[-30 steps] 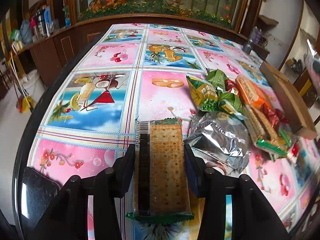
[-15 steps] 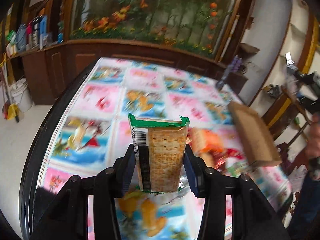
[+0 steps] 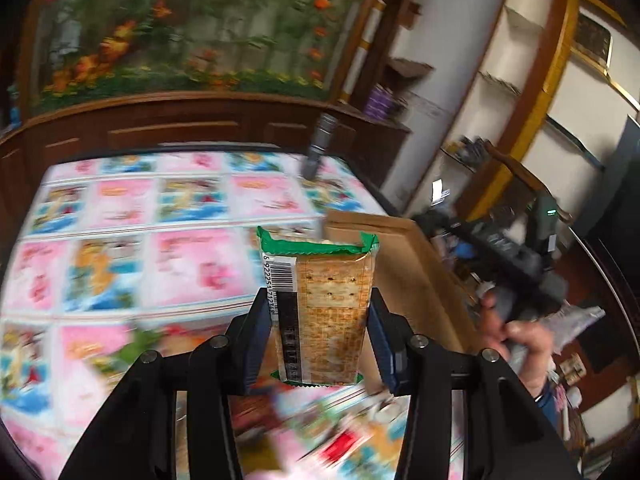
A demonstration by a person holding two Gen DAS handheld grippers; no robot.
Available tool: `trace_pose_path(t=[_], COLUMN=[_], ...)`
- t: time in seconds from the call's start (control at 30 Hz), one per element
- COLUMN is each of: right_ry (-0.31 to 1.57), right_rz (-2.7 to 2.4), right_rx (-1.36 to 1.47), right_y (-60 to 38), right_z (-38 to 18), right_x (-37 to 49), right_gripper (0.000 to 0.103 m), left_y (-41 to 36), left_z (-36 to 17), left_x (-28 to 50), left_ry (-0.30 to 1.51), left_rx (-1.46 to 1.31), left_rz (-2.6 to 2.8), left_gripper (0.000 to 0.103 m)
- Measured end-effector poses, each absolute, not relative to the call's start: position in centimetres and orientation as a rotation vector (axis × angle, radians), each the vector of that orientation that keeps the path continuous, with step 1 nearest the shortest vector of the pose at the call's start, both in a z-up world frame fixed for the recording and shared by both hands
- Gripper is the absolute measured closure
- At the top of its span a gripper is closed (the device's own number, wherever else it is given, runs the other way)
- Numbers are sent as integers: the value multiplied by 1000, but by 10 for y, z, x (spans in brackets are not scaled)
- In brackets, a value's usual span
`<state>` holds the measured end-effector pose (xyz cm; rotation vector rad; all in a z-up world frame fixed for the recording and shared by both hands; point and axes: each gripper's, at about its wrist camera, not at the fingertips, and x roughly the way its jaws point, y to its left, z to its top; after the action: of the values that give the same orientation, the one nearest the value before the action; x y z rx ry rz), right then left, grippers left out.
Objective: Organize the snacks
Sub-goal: 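Carry both packs into the cardboard box and open both tools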
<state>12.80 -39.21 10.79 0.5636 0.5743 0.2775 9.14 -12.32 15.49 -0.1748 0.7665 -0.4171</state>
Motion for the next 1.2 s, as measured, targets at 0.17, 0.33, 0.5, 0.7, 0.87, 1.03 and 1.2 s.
trace_pose_path(t=[0.17, 0.33, 0.5, 0.7, 0.87, 1.03, 1.2], right_ry=[631, 714, 761, 801, 836, 864, 877], right_rz=[182, 163, 120, 105, 92, 80, 76], right_rx=[561, 587, 594, 575, 590, 590, 583], right_y=[-419, -426, -434, -430, -431, -431, -430], right_z=[89, 68, 52, 42, 31, 27, 28], right_x=[146, 165, 177, 181, 184, 185, 186], right_gripper=[41, 41, 41, 41, 41, 40, 38], left_y=[-201, -257, -270, -269, -266, -266, -270], left_z=[123, 80, 52, 37, 30, 28, 30], left_x=[149, 195, 222, 228, 232, 232, 228], left_ry=[837, 932, 985, 1011, 1024, 1037, 1024], left_rx=[-197, -170, -173, -177, -189, -188, -162], left_rz=[-516, -510, -479, -454, -439, -441, -451], left_gripper=[58, 58, 58, 58, 58, 58, 53])
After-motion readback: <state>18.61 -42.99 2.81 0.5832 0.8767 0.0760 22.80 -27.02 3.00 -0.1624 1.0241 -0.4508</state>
